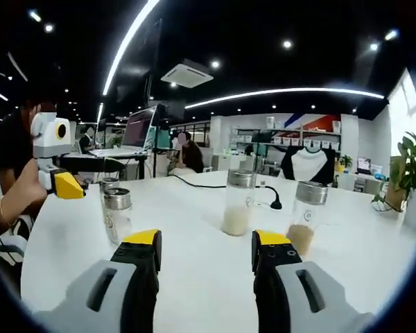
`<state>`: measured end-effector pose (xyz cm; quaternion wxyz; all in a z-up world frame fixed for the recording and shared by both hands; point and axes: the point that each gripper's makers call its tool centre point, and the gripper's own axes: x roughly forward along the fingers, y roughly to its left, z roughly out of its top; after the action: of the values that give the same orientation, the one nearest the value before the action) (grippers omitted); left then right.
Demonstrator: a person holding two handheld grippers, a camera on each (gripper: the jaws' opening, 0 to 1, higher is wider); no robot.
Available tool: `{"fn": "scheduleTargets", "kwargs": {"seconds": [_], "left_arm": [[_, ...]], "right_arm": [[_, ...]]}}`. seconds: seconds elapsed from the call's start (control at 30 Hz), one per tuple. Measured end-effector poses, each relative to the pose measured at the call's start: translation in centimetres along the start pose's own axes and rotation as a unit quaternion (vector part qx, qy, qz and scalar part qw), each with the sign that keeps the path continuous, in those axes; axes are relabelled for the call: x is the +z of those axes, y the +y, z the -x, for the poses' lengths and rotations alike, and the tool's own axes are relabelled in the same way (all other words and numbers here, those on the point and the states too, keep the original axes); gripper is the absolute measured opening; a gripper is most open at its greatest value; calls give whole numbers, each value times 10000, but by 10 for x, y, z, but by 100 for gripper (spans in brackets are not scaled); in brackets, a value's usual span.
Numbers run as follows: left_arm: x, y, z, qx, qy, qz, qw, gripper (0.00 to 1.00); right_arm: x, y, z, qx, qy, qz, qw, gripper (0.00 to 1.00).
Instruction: Rotate the seasoning bottle until the label or dispensing opening points toward the visible target arrow and the bottle remains upright within the marked orientation range
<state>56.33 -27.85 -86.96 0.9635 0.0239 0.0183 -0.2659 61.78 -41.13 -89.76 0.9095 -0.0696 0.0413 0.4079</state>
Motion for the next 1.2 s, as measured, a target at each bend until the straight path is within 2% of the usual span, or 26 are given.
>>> {"fn": "scheduleTargets", "kwargs": {"seconds": [0.1, 0.33, 0.47, 0.8, 0.93, 0.97, 1.0, 1.03, 1.2], "left_arm": [[1, 1, -2, -36, -49, 89, 9999, 100], [1, 1, -5, -91, 14, 15, 10000, 100], [0, 5, -4, 8, 90, -153, 9998, 99], [-3, 2, -3, -136, 94, -37, 9999, 99], [-3, 3, -3, -153, 56, -39, 9999, 99], [1, 4, -3, -144, -68, -1, 9999, 99], [3, 4, -4, -166, -153, 66, 9997, 99], [2, 3, -3, -209, -105, 40, 9997, 100], [1, 3, -6, -192, -3, -187, 9996, 99]], "right_arm": [[7, -3, -6, 31, -24, 105, 9999, 52], [18, -12, -25, 110, -10, 251, 9996, 52], [24, -17, -37, 161, -77, 185, 9997, 52], [39, -33, -67, 188, -163, 51, 9997, 49], [46, -39, -81, 195, -210, 68, 9996, 49], [46, -41, -85, 181, -205, 57, 9996, 49], [48, -42, -87, 184, -262, 62, 9995, 50], [52, -43, -89, 179, -379, 56, 9991, 50], [47, -52, -105, 78, -310, 67, 9995, 50]]}}
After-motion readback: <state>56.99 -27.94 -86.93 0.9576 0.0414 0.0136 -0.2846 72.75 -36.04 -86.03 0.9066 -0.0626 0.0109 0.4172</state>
